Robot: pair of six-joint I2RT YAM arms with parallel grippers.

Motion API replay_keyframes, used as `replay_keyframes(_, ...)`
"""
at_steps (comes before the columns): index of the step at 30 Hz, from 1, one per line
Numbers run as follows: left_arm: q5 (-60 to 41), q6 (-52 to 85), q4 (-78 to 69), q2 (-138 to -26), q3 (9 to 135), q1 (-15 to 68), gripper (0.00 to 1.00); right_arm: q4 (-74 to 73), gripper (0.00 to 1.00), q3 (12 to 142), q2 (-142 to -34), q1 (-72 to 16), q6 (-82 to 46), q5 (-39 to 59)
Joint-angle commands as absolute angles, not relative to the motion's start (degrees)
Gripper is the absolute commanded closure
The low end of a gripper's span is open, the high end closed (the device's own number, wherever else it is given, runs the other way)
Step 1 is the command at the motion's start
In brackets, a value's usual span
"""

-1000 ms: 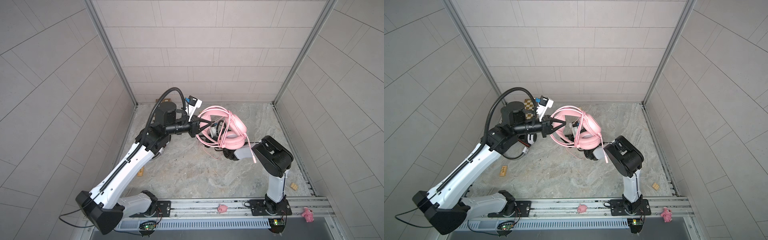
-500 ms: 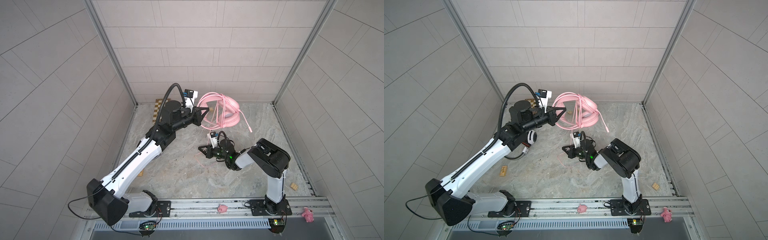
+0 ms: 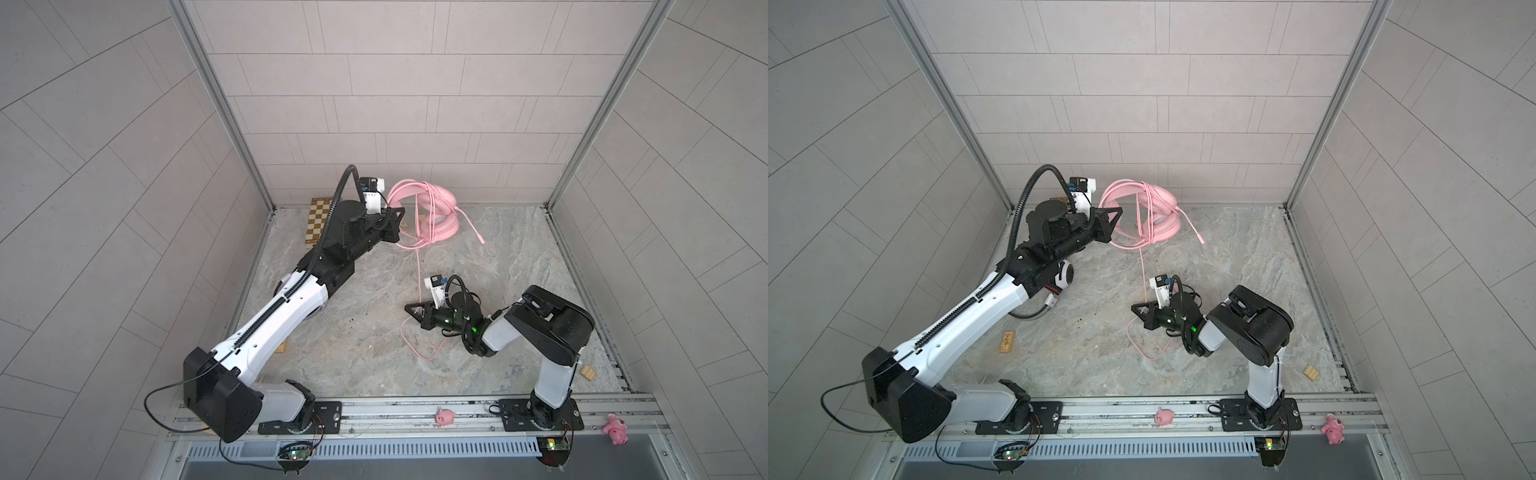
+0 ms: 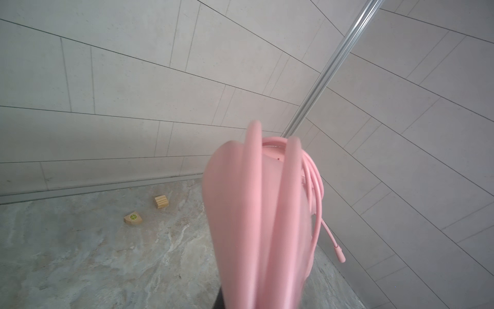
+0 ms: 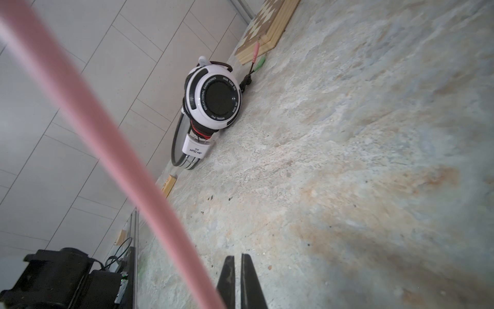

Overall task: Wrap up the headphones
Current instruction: 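Draw the pink cable down toward the robot with the right gripper, then carry the cable up around the headphones with the right gripper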

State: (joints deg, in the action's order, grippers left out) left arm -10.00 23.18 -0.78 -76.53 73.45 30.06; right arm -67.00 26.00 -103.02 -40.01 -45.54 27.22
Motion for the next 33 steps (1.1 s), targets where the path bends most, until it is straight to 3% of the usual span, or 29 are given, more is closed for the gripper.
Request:
replay_keyframes(1,-5.07,21.33,-10.24,-75.15,74.42,27.69,1.0,-58.98,0.95,23.7,-97.38,-40.61,-43.37,25.83)
replay_keyframes(11,-1.54,17.45,-11.0,-76.41,70.97,23.54,1.0,-20.16,0.95,31.05,-69.96,-41.63,-27.53,16.56)
replay_keyframes(16,-0.09,14.48,-8.32,-75.92,69.82,23.38,1.0,-6.7,0.95,37.7,-61.14,-41.52,-21.88,11.48)
replay_keyframes(33,-4.13,3.32,8.29,-68.38,60.51,24.12,1.0,13.46,0.94,56.42,-60.18,-38.98,-8.03,-3.14)
